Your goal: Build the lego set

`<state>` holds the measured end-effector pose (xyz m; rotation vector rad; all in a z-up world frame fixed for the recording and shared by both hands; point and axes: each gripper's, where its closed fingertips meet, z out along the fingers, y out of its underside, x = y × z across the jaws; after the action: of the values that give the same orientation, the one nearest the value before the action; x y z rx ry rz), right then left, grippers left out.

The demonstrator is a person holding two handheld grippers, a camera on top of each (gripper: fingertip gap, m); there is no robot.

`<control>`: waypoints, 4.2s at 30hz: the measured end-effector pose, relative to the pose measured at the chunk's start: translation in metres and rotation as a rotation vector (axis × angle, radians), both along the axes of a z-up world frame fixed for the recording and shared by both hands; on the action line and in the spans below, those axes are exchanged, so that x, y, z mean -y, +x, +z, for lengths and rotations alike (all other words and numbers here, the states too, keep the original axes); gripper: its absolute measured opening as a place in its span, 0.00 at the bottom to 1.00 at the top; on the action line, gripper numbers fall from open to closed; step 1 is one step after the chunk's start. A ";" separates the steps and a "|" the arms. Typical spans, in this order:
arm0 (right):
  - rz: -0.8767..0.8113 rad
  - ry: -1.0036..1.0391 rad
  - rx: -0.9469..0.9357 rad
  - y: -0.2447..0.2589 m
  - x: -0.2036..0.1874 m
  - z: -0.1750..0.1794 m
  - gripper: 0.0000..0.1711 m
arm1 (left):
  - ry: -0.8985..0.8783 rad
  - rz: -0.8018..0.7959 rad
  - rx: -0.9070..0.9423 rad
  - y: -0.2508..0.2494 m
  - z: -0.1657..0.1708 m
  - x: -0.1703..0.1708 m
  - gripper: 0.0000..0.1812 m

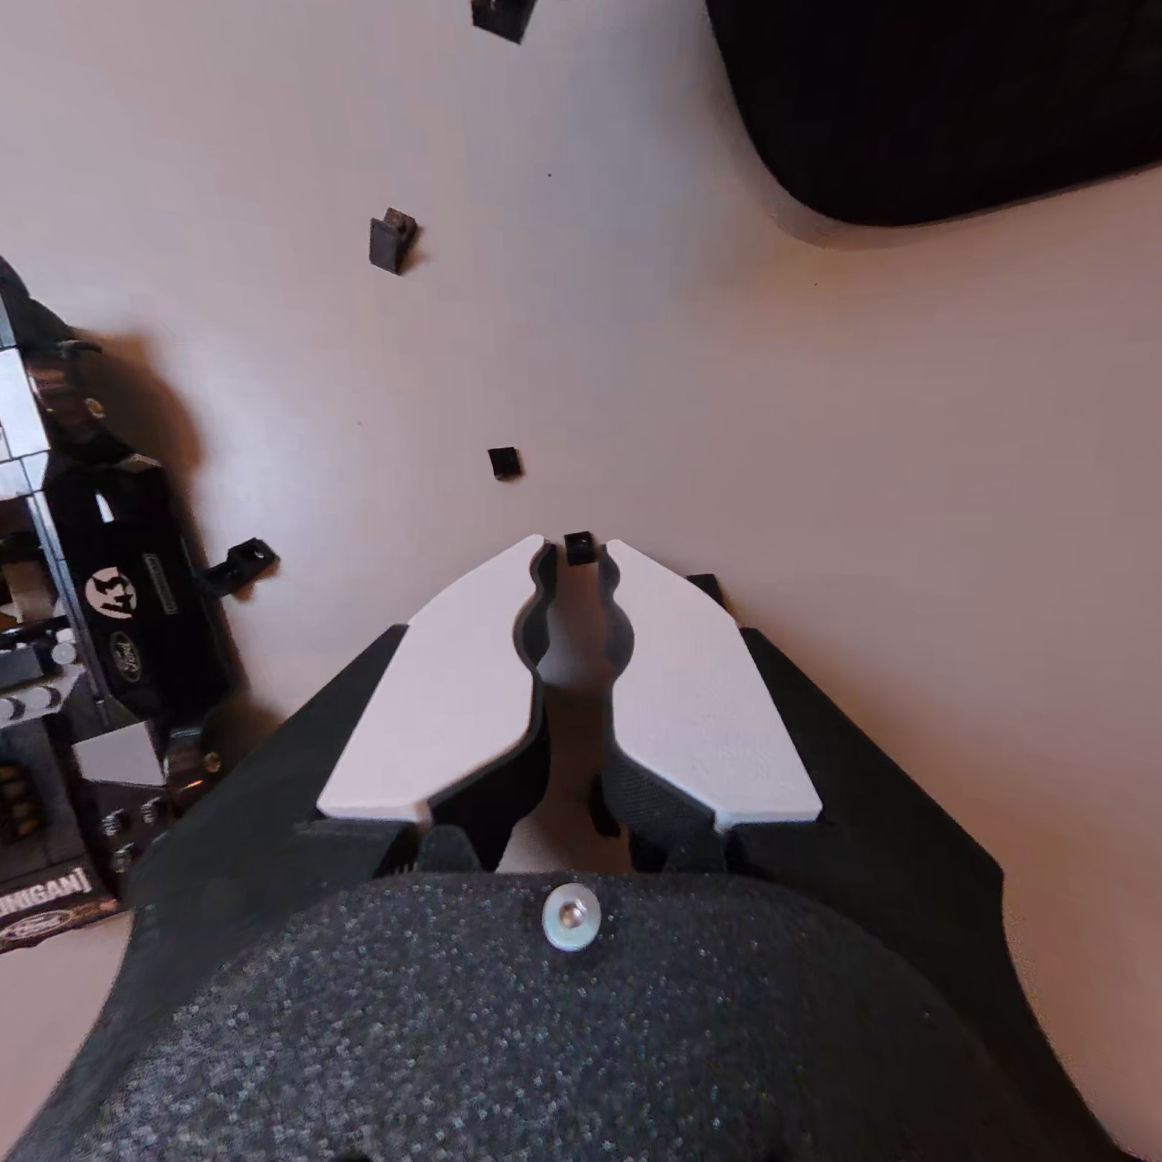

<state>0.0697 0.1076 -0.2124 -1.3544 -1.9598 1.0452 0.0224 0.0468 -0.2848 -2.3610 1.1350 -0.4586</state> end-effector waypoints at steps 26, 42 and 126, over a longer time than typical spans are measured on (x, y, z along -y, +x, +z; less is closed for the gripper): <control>0.031 0.004 0.013 -0.007 0.012 -0.008 0.05 | 0.131 0.169 -0.093 -0.065 0.026 0.007 0.07; 0.052 -0.003 0.027 -0.008 0.018 -0.013 0.05 | 0.068 0.236 -0.064 -0.079 0.005 0.001 0.07; 0.378 0.173 0.224 -0.028 0.131 -0.071 0.05 | 0.175 0.091 0.075 0.022 0.005 0.069 0.05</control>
<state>0.0413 -0.0230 -0.2830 -1.0695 -2.4793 0.8870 0.0447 -0.0218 -0.2798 -2.2147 0.9872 -0.3957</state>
